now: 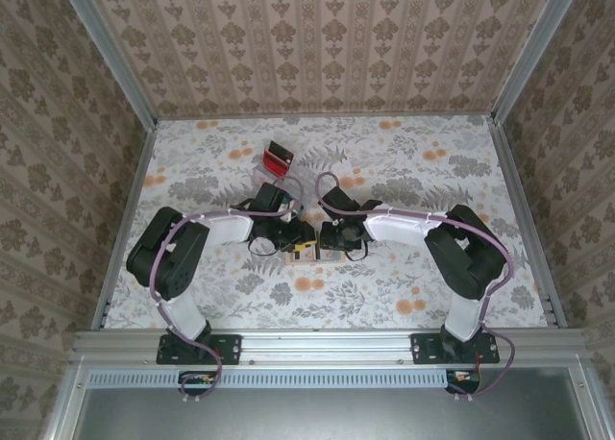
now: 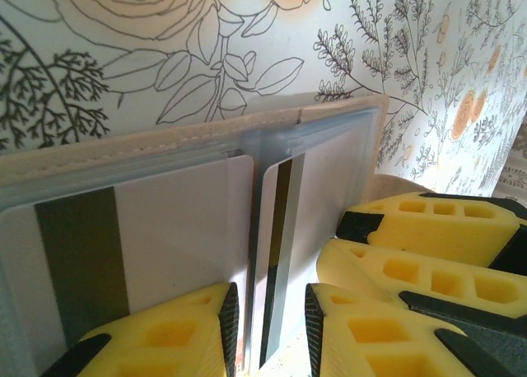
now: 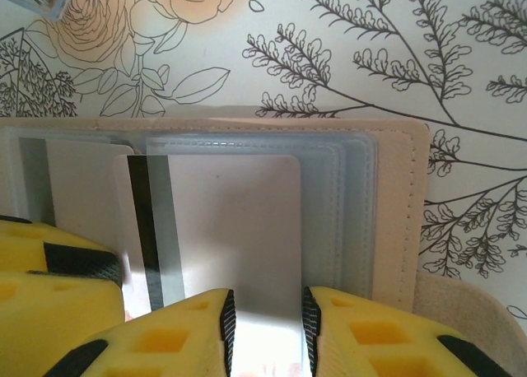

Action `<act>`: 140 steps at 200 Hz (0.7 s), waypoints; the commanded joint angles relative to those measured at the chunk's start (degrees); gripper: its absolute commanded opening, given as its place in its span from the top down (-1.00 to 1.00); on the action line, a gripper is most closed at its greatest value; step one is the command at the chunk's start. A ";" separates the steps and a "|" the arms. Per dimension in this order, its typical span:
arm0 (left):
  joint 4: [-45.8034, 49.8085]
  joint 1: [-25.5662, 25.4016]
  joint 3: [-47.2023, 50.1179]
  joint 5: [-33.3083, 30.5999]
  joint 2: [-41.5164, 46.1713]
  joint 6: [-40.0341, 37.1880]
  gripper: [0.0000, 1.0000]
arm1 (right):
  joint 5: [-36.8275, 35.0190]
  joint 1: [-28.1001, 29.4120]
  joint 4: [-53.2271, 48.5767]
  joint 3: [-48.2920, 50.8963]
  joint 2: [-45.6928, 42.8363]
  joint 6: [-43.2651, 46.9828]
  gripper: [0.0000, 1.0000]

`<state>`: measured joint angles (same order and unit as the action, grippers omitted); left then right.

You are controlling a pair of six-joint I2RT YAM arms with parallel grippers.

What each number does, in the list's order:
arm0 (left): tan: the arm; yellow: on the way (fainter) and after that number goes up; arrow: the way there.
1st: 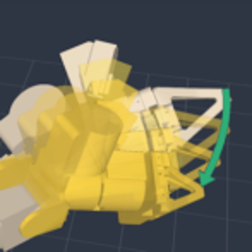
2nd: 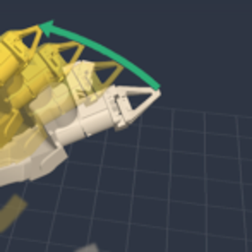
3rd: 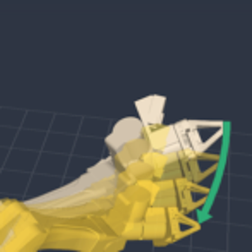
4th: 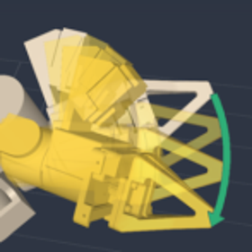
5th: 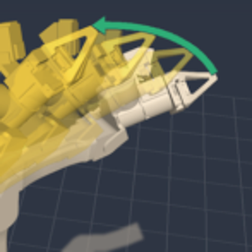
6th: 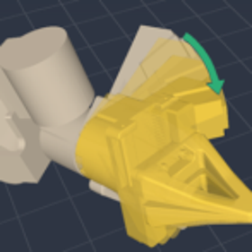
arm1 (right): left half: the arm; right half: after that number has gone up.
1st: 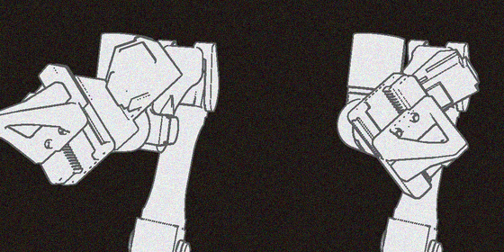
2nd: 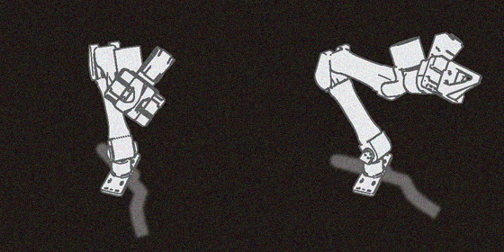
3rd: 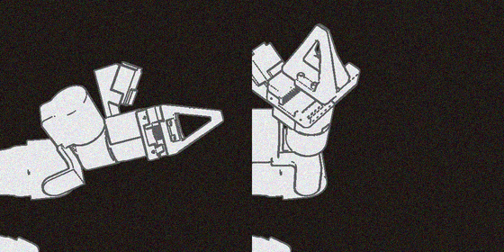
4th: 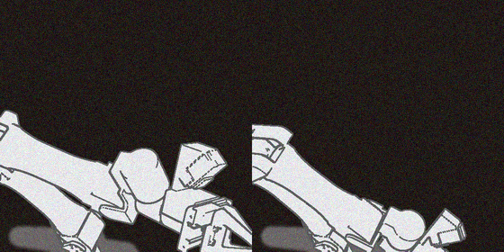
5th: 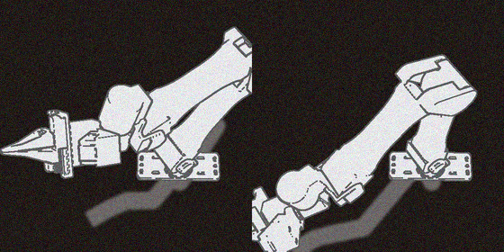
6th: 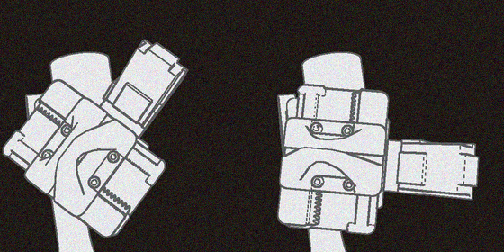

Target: Take the credit cards out of the card holder

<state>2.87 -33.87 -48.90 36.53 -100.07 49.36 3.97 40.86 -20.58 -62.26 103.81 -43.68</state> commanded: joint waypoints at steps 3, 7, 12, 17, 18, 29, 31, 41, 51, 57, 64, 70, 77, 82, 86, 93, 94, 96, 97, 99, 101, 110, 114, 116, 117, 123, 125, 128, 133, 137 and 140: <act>0.12 -0.23 -1.01 1.61 -1.00 -0.13 0.39 | 1.65 -0.17 -0.08 0.78 1.78 -0.44 0.36; 0.13 -0.23 -1.01 1.61 -1.00 -0.16 0.39 | 1.78 -0.17 -0.03 0.82 1.71 -0.43 0.37; 0.12 -0.23 -1.02 1.61 -1.00 -0.23 0.39 | 1.83 -0.17 0.08 0.86 1.67 -0.52 0.37; 0.07 -0.23 -0.94 1.61 -0.92 -0.32 0.39 | 1.84 -0.17 0.23 1.04 1.72 -0.59 0.37; 0.05 -0.23 -0.89 1.61 -0.92 -0.36 0.40 | 1.84 -0.17 0.21 1.06 1.73 -0.60 0.37; -0.13 -0.15 -0.73 1.83 -0.83 -0.43 0.40 | 2.10 -0.25 0.61 1.33 1.64 -0.79 0.38; -0.08 -0.08 -0.70 1.86 -0.83 -0.46 0.40 | 2.10 -0.25 0.69 1.39 1.59 -0.79 0.38; -0.36 0.03 -0.62 2.08 -0.74 -0.55 0.40 | 2.20 -0.26 0.93 1.59 1.52 -0.95 0.38; -0.44 0.03 -0.58 2.29 -0.68 -0.58 0.41 | 2.15 -0.36 0.97 1.78 1.53 -1.03 0.39; -0.60 0.03 -0.49 2.40 -0.65 -0.63 0.42 | 2.06 -0.36 0.95 1.92 1.43 -1.06 0.39; -0.76 0.09 -0.48 2.66 -0.65 -0.67 0.43 | 2.04 -0.39 0.98 2.04 1.39 -1.18 0.40; -0.90 0.12 -0.37 2.86 -0.64 -0.67 0.44 | 1.94 -0.45 1.06 2.20 1.28 -1.24 0.40; -1.30 0.20 -0.23 3.06 -0.52 -0.66 0.46 | 1.84 -0.48 0.91 2.29 1.21 -1.31 0.41; -1.53 0.29 -0.16 3.23 -0.56 -0.60 0.48 | 1.69 -0.50 0.82 2.31 1.21 -1.29 0.41; -1.86 0.36 -0.10 3.39 -0.40 -0.59 0.48 | 1.62 -0.52 0.84 2.40 1.07 -1.32 0.41; -2.43 0.45 0.01 3.72 -0.23 -0.53 0.50 | 1.47 -0.56 0.72 2.38 1.07 -1.32 0.41; -2.43 0.46 0.03 3.72 -0.22 -0.51 0.50 | 1.43 -0.54 0.72 2.39 1.06 -1.27 0.41; -2.65 0.47 0.08 3.90 -0.21 -0.50 0.51 | 1.34 -0.53 0.61 2.36 1.09 -1.31 0.41; -2.76 0.47 0.10 3.98 -0.17 -0.50 0.51 | 1.28 -0.52 0.53 2.38 1.07 -1.27 0.41; -3.00 0.47 0.19 4.18 -0.13 -0.50 0.51 | 1.19 -0.52 0.47 2.31 1.05 -1.31 0.41; -3.39 0.47 0.23 4.43 -0.13 -0.50 0.51 | 1.08 -0.54 0.35 2.25 1.05 -1.32 0.41; -5.71 0.47 0.83 5.76 -0.08 -0.11 0.52 | 0.49 -0.52 -0.26 2.14 1.16 -1.32 0.42; -6.62 0.55 1.06 6.36 -0.12 0.37 0.52 | 0.37 -0.54 -0.56 2.07 1.22 -1.37 0.41; -7.08 0.55 1.26 6.62 -0.12 0.49 0.52 | 0.28 -0.53 -0.70 1.99 1.29 -1.38 0.42; -7.31 0.56 1.26 6.71 -0.12 0.57 0.52 | 0.27 -0.52 -0.74 1.98 1.30 -1.39 0.42; -8.44 0.56 1.58 7.29 -0.20 0.89 0.52 | 0.25 -0.52 -1.06 1.81 1.54 -1.35 0.42; -8.62 0.56 1.68 7.38 -0.21 0.99 0.52 | 0.27 -0.52 -1.09 1.80 1.63 -1.39 0.42; -8.92 0.56 1.84 7.57 -0.21 1.12 0.53 | 0.38 -0.52 -1.14 1.73 1.71 -1.39 0.42; -9.24 0.56 1.88 7.62 -0.21 1.11 0.53 | 0.37 -0.50 -1.21 1.62 1.81 -1.49 0.42; -9.23 0.56 2.00 7.71 -0.17 1.09 0.54 | 0.45 -0.46 -1.28 1.62 1.90 -1.55 0.42; -9.30 0.56 1.97 7.68 -0.14 1.01 0.55 | 0.43 -0.46 -1.30 1.55 1.98 -1.54 0.43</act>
<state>-1.06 -33.34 -47.57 40.18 -100.14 49.56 4.99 40.64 -18.59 -61.34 103.90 -43.94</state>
